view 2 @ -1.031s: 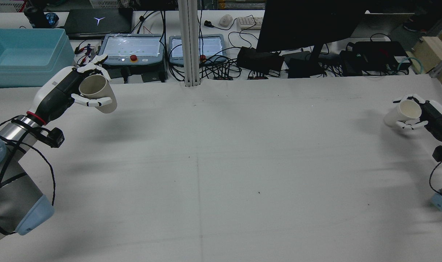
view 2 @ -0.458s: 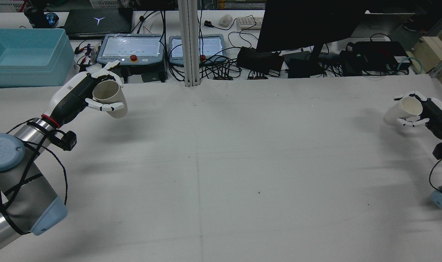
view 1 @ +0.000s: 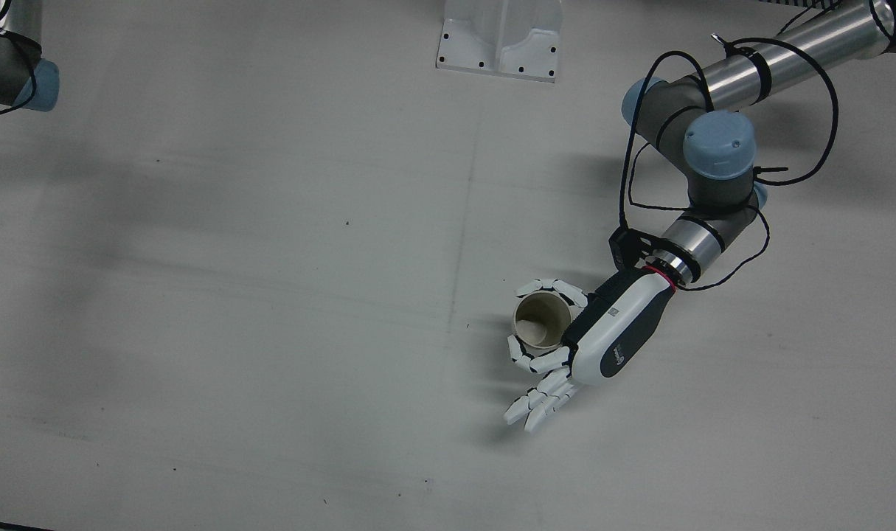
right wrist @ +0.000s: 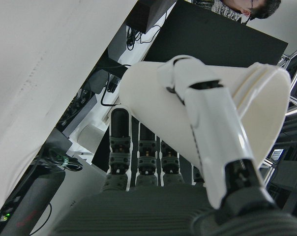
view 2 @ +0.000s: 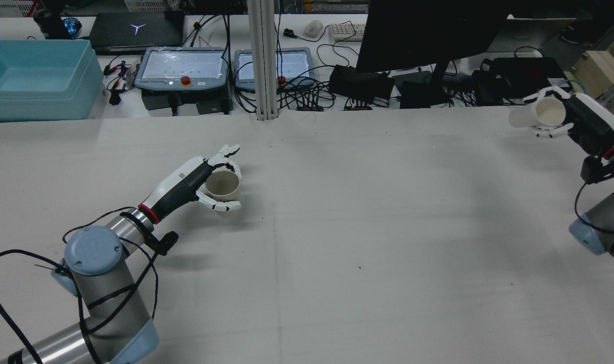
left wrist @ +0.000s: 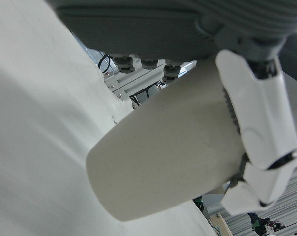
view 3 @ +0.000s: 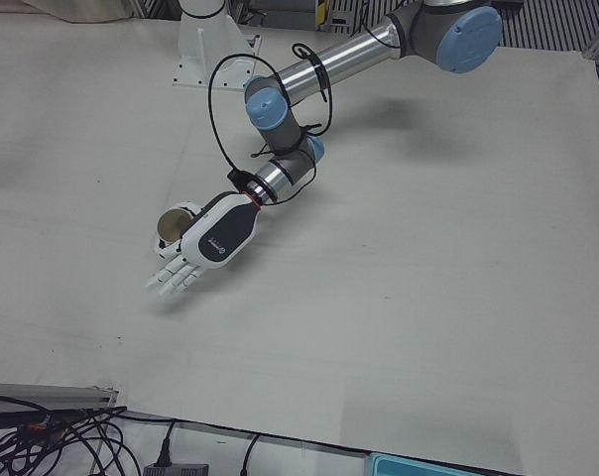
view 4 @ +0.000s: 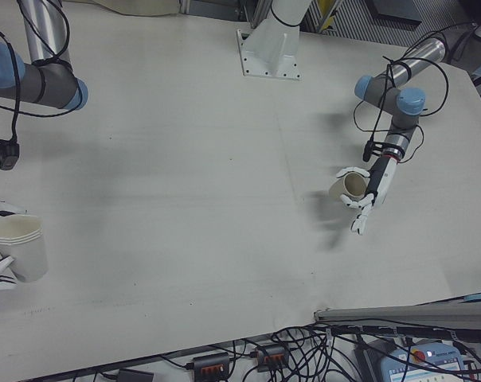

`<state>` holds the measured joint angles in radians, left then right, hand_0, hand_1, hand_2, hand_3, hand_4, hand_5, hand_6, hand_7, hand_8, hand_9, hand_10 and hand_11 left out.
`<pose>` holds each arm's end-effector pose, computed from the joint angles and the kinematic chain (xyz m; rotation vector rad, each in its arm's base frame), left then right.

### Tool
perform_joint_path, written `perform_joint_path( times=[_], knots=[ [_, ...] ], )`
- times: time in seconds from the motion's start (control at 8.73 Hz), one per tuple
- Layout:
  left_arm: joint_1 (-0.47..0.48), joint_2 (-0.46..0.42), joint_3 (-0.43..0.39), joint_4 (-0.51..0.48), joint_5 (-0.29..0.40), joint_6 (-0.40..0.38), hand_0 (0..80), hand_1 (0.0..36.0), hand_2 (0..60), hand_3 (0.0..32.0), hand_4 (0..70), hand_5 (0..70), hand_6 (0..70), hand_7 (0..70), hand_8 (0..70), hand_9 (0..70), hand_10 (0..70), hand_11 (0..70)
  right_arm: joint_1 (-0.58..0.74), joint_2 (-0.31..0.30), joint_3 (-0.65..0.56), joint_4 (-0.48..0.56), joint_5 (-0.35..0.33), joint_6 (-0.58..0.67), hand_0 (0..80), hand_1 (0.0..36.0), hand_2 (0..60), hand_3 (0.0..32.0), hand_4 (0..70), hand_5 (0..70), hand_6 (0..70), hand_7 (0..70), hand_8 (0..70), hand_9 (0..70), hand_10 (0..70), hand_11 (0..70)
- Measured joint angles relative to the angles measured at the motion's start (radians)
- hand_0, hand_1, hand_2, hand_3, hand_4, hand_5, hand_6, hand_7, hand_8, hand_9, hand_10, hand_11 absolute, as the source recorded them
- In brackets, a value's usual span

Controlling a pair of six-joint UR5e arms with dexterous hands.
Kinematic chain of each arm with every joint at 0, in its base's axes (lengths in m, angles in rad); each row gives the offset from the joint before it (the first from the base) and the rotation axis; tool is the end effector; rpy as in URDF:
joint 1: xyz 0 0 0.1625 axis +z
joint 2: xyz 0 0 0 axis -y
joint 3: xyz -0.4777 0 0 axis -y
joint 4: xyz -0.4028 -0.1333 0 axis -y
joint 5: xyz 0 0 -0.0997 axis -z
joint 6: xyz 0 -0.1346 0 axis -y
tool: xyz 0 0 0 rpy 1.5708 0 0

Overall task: Pour water
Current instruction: 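Carry both held cups toward the table center, the right-hand cup higher, then tilt the right-hand cup over the left-hand cup to pour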

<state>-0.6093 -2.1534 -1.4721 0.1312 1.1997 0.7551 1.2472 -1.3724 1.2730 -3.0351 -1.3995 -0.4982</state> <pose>0.5285 -0.5909 0.4242 0.0575 2.1292 -1.2630 -0.0517 -0.6454 0.7696 0.3357 -1.9286 1.8424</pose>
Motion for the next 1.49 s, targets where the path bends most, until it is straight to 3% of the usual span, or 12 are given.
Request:
perform_joint_path(
  times=[0.34,0.57,1.03,1.49],
  knots=[
    [0.039,-0.068,0.059,0.027,0.000,0.005,47.1,35.0,60.0,0.0,33.8,49.2,7.8,7.1,1.6,1.6,2.3,5.3,-0.056,0.033,0.202,-0.217,0.017,-0.056,80.0,36.0,42.5,0.0,5.1,70.0,21.1,33.9,20.3,30.0,27.5,44.4],
    [0.045,-0.113,0.071,0.068,0.002,0.018,47.1,35.3,60.0,0.0,33.6,49.9,8.0,7.0,1.6,1.4,2.3,5.2,-0.142,0.081,0.327,-0.371,0.090,-0.071,80.0,36.0,44.8,0.0,5.9,70.0,21.7,34.8,20.5,30.3,27.3,44.2],
    [0.041,-0.227,0.073,0.174,0.005,0.053,47.5,36.0,60.0,0.0,33.9,51.2,8.6,7.4,1.6,1.4,2.4,5.5,-0.266,0.162,0.493,-0.566,0.203,-0.102,80.0,36.0,48.7,0.0,6.9,70.0,23.0,37.3,21.0,30.9,26.5,43.5],
    [0.044,-0.300,0.128,0.193,0.006,0.110,47.4,36.0,60.0,0.0,33.6,51.0,8.9,7.5,1.8,1.6,2.4,5.6,-0.399,0.271,0.613,-0.711,0.342,-0.249,80.0,36.0,55.4,0.0,8.6,70.0,24.0,40.1,21.1,31.3,26.1,43.1]
  ],
)
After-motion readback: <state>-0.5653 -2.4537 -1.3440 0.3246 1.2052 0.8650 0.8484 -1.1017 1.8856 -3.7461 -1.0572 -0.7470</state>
